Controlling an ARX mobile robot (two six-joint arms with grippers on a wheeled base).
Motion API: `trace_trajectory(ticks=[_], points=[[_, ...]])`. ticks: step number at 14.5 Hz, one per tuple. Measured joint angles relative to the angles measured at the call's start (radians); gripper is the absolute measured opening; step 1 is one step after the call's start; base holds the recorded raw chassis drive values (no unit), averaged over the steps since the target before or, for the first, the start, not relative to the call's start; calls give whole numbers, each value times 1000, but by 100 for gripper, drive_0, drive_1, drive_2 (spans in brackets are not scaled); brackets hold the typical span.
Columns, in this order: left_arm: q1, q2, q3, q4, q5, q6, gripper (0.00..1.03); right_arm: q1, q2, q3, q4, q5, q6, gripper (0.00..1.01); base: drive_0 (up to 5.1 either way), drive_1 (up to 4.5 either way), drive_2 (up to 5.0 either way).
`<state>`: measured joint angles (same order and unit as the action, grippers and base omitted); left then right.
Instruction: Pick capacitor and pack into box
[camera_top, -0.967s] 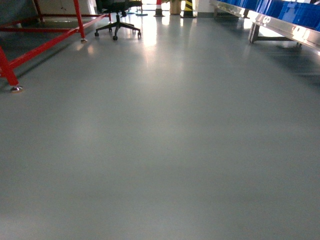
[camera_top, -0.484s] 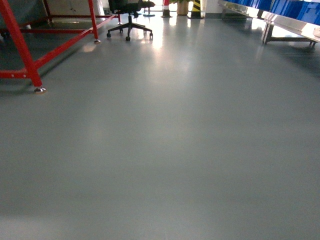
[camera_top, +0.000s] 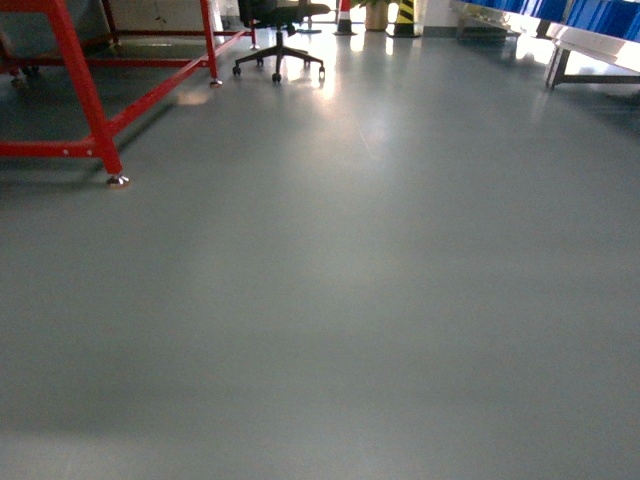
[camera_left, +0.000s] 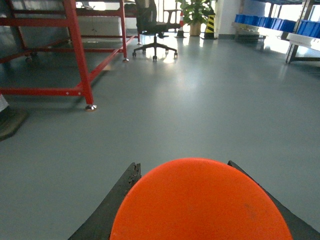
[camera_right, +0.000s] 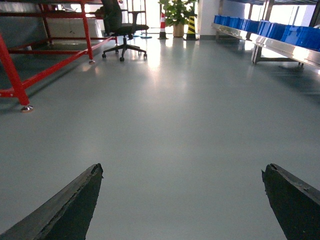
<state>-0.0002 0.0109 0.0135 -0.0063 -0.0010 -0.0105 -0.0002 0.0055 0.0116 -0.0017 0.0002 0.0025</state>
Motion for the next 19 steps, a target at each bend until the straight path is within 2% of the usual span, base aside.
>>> trace_trajectory(ticks=[19], points=[[0, 0, 0, 0, -1, 0, 43, 0, 0, 0, -3, 0, 0, 98, -513, 233, 233]])
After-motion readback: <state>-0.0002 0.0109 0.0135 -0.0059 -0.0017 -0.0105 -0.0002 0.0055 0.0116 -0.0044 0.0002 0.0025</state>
